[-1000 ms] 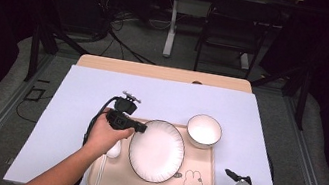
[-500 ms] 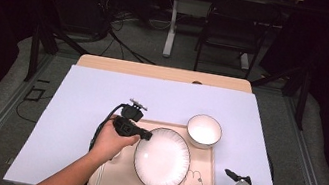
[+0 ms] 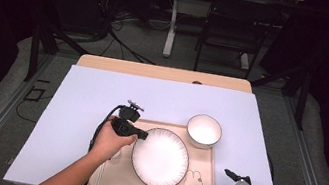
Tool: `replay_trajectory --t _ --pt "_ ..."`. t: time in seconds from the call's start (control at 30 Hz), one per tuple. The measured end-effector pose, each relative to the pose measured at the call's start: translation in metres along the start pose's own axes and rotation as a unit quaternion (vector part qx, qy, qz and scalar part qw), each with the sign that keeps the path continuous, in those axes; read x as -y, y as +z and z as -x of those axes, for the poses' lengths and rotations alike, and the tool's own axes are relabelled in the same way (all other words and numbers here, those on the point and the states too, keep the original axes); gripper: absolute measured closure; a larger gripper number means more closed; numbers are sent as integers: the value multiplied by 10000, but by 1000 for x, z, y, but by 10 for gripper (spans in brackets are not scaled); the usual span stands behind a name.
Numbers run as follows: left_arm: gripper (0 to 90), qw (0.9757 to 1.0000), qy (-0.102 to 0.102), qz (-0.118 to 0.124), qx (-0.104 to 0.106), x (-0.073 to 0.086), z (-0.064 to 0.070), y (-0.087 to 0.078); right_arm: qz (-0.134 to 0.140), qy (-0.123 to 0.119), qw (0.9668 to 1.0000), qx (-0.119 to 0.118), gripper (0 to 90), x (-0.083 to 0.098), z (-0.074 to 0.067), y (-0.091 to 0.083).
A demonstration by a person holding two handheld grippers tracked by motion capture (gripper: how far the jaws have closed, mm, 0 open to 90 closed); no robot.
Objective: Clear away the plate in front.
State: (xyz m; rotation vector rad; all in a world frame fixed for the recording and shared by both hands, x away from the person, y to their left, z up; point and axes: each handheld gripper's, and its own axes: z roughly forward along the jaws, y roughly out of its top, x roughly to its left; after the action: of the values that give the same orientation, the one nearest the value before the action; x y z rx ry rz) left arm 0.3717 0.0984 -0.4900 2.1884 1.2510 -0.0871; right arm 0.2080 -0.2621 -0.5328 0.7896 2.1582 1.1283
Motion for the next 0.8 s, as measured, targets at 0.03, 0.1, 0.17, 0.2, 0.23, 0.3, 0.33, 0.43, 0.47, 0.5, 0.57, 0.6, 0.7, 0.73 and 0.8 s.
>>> replay_trajectory --t 0.03,0.1,0.17,0.2,0.23,0.3,0.33,0.43,0.47,0.5,0.57,0.6,0.7,0.73,0.8 --pt "847 10000 -19 -3 -12 0 -1 1 -1 5 10000 0 166 0 0 0" --pt "846 10000 -57 -31 -34 1 -3 4 4 16 10000 -1 166 0 0 0" --pt "845 9999 -80 -70 -64 2 -6 6 8 20 10000 -3 166 0 1 0" --pt "844 9999 -80 -70 -64 2 -6 6 8 20 10000 -3 166 0 1 0" --pt "844 9998 -139 -74 -83 3 -9 9 4 34 10000 -5 166 1 1 0" --pt "844 9998 -142 -107 -88 4 -11 11 2 46 10000 -1 166 1 2 0" --pt "844 9998 -127 -125 -98 5 -12 11 7 50 10000 -4 166 1 2 1" --pt "843 9997 -158 -144 -121 5 -13 14 3 40 10000 -8 166 1 2 1" --pt "842 9997 -158 -144 -121 5 -13 14 8 33 10000 -5 166 1 2 1" --pt "841 9997 -170 -152 -121 6 -15 16 14 30 10000 -8 166 1 2 0" --pt "839 9996 -190 -154 -136 7 -16 18 18 23 10000 -9 166 1 1 0" --pt "838 9996 -206 -148 -143 7 -16 18 18 22 10000 -11 166 1 1 0" --pt "835 9995 -230 -156 -130 8 -18 20 22 12 10000 -13 166 1 2 0" --pt "834 9995 -225 -170 -138 8 -18 21 19 23 10000 -8 166 1 2 0" --pt "832 9995 -242 -174 -137 9 -20 22 4 32 10000 -10 166 1 2 1"
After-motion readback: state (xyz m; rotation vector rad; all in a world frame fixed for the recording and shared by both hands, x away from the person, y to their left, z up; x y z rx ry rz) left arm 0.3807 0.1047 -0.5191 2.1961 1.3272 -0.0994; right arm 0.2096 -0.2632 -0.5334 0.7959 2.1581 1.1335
